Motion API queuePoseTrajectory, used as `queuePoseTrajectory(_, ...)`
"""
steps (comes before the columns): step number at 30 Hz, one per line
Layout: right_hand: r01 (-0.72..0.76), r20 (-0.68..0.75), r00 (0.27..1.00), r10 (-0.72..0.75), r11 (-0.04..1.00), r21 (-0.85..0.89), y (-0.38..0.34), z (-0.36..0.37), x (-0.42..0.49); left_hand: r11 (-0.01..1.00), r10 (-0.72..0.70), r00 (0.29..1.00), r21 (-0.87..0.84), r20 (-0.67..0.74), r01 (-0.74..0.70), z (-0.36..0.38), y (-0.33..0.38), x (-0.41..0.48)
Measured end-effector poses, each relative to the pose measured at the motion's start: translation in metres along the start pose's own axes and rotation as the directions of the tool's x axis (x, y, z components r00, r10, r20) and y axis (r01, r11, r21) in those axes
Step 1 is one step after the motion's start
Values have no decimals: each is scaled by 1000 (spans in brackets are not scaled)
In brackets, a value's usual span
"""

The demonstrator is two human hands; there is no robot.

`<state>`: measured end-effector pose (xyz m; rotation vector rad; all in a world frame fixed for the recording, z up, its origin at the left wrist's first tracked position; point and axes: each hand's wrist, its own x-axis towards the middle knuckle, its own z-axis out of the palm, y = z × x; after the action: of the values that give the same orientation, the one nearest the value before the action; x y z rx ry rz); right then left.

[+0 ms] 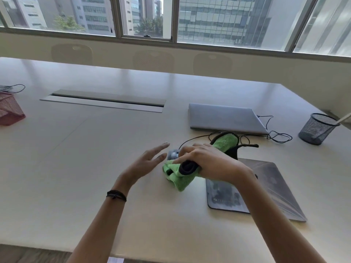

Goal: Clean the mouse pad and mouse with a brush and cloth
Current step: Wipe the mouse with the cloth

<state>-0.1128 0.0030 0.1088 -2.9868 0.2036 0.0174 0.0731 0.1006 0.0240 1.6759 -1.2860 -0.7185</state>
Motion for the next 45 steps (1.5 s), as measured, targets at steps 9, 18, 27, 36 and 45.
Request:
queuePoseTrajectory(9, -76, -239, 948, 211, 877, 475, 38, -3, 21, 988, 27, 995, -152, 94, -12, 4, -8, 9)
queuePoseTrajectory(18, -425, -150, 817, 557, 757, 496, 50, -1, 49, 997, -19, 983, 83, 184, 4, 8, -13, 9)
queuePoseTrajectory(27, -584, 134, 798, 587, 701, 409, 51, 9, 56, 994, -30, 977, 113, 212, 6, 6, -14, 9)
queuePoseTrajectory(36, -488, 62, 869, 492, 827, 279, 28, 7, 23, 996, -5, 974, 93, 225, -16, 7, -14, 11)
queuePoseTrajectory(45, -463, 294, 881, 371, 808, 365, 26, -11, 0, 991, -36, 977, 134, 212, 8, 5, -16, 11)
